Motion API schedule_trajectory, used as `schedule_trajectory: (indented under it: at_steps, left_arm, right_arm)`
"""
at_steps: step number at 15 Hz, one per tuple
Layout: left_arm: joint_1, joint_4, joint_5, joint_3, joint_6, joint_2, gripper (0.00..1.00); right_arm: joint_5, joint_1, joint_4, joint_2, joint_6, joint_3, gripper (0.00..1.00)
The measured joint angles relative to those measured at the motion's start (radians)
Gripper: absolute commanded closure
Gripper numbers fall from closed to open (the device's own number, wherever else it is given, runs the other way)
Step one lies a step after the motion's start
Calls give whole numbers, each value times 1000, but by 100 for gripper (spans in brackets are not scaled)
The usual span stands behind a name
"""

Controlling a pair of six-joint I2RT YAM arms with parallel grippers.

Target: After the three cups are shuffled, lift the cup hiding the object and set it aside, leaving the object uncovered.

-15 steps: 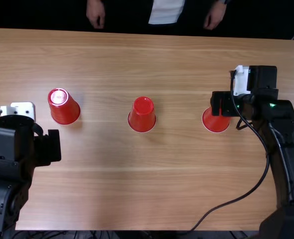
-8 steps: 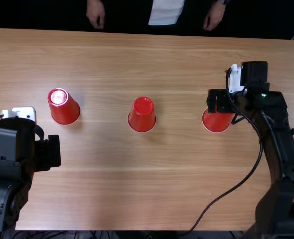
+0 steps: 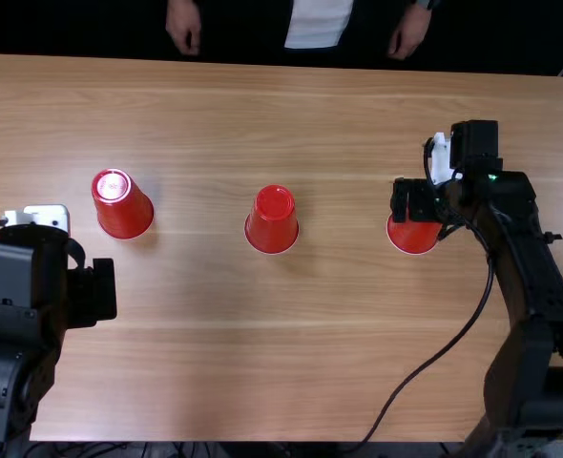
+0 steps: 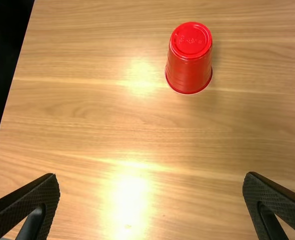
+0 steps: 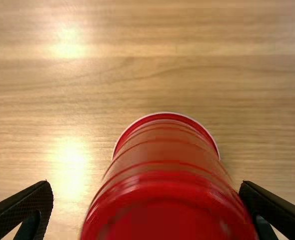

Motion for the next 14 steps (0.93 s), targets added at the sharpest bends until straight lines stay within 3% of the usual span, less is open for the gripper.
schedule_trajectory:
  at_steps: [1, 5, 7, 8, 10, 14]
  left_arm:
    - [0, 0, 0, 0, 0, 2, 0]
    - [0, 0, 0, 0, 0, 3, 0]
    - [0, 0, 0, 0, 0, 3, 0]
    - [0, 0, -1, 0, 0, 3, 0]
    - [0, 0, 0, 0, 0, 3, 0]
    - [0, 0, 0, 0, 1, 3, 0]
  right_arm:
    - [0, 0, 0, 11, 0, 0, 2]
    - [7, 0, 0, 15, 0, 0, 77]
    - [43, 0, 0, 15, 0, 0, 100]
    - [61, 0, 0, 15, -1, 0, 100]
    - [77, 0, -1, 15, 0, 0, 100]
    - [84, 0, -8, -55, 0, 0, 100]
